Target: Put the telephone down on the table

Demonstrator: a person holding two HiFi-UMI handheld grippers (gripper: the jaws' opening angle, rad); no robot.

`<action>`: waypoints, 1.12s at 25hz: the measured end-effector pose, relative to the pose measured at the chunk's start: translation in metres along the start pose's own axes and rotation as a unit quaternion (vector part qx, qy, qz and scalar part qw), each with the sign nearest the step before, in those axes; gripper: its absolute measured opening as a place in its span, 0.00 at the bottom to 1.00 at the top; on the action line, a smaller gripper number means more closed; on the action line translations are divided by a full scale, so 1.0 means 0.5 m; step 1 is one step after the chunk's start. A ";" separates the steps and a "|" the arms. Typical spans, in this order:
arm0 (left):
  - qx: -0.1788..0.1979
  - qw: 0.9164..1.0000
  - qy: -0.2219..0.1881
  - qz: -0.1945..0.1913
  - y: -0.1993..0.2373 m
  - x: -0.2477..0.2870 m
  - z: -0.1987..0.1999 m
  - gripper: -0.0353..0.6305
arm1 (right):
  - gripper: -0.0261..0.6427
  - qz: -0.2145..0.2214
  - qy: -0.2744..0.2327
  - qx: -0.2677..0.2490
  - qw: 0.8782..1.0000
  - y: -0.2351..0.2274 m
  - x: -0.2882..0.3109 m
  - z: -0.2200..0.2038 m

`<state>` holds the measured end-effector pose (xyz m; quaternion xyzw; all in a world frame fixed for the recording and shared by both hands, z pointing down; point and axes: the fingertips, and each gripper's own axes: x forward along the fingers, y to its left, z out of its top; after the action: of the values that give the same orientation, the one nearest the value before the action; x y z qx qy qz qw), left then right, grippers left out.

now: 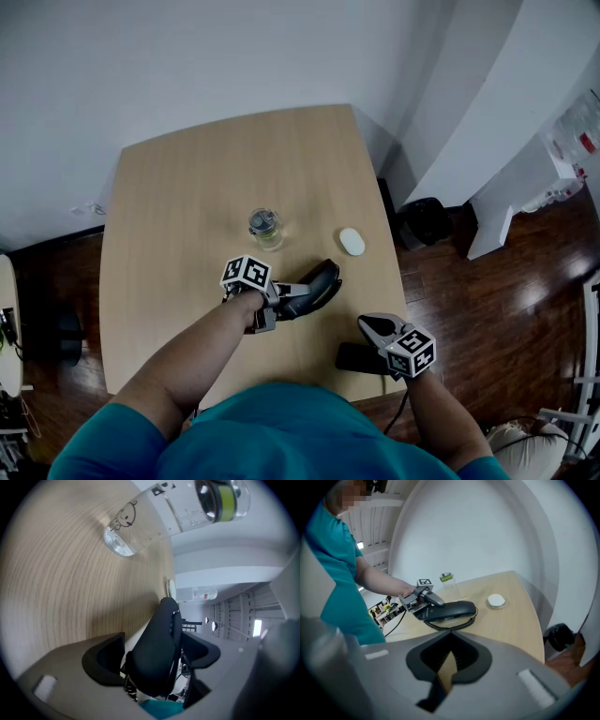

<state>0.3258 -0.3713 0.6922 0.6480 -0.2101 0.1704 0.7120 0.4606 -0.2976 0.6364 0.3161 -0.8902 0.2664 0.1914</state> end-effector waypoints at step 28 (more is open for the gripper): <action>0.293 0.953 0.013 0.072 -0.027 -0.083 -0.018 0.75 | 0.04 0.001 0.007 0.002 1.000 0.005 0.006 -0.004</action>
<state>0.2983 -0.3624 0.6584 0.8088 -0.1875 0.2837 0.4799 0.4570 -0.2965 0.6387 0.3135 -0.8887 0.2703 0.1971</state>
